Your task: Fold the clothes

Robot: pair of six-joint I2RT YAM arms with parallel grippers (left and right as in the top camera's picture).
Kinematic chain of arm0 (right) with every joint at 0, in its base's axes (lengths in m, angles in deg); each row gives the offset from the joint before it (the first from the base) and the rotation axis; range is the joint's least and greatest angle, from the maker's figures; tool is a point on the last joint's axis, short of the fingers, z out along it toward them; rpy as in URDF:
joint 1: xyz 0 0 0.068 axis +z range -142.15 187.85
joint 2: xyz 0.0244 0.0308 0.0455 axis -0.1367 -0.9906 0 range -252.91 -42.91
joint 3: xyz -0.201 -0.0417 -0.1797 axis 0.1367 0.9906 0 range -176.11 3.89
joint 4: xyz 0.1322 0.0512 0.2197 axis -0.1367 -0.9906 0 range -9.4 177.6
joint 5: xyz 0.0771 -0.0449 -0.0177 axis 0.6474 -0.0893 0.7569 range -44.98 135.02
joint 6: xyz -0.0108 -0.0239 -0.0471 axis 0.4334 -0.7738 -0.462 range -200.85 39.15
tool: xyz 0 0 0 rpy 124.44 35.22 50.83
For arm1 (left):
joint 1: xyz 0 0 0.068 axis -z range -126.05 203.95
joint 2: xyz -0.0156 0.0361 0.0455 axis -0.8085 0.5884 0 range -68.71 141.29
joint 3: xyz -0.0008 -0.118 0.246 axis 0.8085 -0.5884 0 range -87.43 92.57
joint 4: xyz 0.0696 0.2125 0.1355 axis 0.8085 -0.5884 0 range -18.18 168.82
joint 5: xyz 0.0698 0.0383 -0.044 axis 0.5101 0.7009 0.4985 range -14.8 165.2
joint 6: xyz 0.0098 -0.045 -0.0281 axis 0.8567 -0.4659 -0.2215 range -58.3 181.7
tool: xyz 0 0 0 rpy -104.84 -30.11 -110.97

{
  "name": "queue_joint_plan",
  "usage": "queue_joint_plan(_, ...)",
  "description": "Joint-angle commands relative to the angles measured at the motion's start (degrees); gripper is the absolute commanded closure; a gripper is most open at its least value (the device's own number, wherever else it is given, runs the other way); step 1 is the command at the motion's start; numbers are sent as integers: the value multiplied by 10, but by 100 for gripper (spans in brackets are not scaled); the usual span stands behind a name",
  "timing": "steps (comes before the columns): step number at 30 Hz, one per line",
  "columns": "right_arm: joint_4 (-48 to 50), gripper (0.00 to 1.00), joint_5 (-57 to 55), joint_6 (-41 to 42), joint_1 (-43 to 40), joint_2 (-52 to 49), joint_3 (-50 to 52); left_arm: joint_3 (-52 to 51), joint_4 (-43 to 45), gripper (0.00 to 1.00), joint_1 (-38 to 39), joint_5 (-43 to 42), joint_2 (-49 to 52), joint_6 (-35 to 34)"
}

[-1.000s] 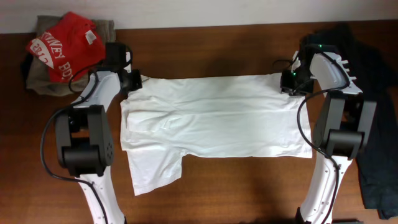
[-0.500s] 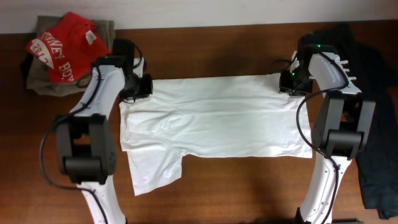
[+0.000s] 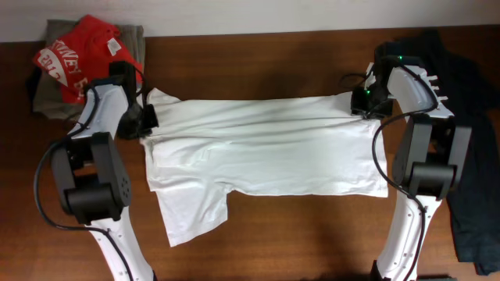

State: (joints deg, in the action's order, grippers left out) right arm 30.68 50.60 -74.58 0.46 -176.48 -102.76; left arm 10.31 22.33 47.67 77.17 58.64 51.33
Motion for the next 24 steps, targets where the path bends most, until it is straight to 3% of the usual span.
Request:
queue_joint_plan(1, -37, 59, -54, 13, -4, -25, -57, 105, -58, 90, -10, 41, 15, -8)
queue_joint_plan(3, -132, 44, -70, 24, -6, -25, -149, 183, -134, 90, -7, -2, 15, -7)
queue_joint_plan(6, -218, 31, -57, 24, -5, -25, -198, 203, -174, 90, 10, -49, 16, -7)
queue_joint_plan(7, -247, 35, -48, 24, -5, -26, -192, 202, -194, 91, 28, -72, 23, 12)
queue_joint_plan(10, -268, 66, -30, 24, -3, -26, -146, 178, -227, 92, 72, -72, 44, 25)
queue_joint_plan(13, -231, 67, -15, 24, -3, -26, -78, 105, -191, 96, 101, -72, 50, 25)
queue_joint_plan(19, -122, 67, -18, 24, -5, -26, 5, -3, -96, 96, 93, -71, 51, 25)
queue_joint_plan(24, -126, 71, -81, 51, -16, -26, 10, -34, -99, 96, 55, -35, 51, 1)
